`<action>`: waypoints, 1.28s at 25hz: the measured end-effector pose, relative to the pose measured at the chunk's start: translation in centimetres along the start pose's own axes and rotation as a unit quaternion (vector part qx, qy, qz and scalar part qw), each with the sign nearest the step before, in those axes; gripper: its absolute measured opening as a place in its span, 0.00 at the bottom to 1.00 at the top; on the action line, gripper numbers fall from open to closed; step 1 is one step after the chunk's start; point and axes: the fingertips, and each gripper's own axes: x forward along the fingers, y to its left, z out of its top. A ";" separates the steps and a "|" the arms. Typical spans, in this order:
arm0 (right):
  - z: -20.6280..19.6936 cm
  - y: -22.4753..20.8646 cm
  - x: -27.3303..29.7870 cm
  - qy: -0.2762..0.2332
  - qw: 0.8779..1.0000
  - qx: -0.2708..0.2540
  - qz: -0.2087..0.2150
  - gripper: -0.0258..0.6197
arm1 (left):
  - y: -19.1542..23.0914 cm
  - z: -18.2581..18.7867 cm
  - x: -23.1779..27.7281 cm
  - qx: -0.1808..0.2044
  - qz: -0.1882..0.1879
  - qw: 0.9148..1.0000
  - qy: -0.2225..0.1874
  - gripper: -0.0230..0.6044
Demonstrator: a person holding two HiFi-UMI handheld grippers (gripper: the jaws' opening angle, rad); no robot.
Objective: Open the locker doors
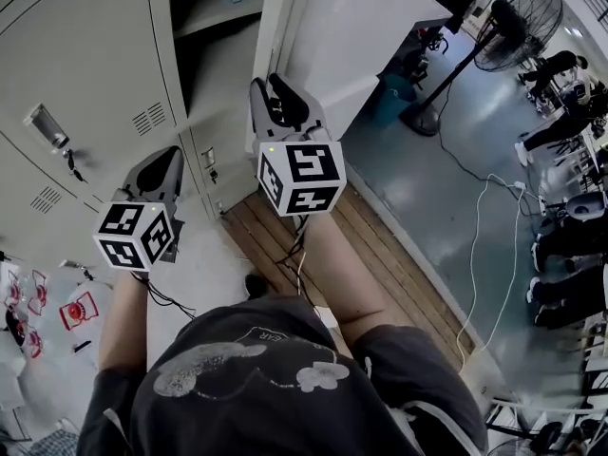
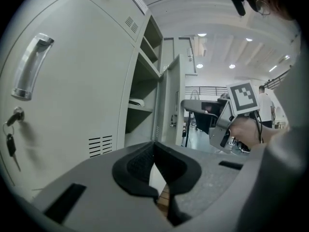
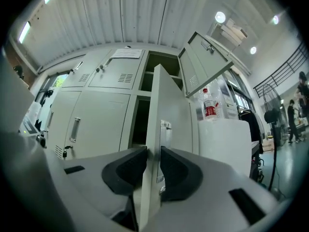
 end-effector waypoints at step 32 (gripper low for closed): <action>-0.4 -11.6 -6.3 -0.022 0.998 0.064 0.017 0.16 | -8.2 5.4 4.5 0.035 -0.010 0.998 -0.043 0.05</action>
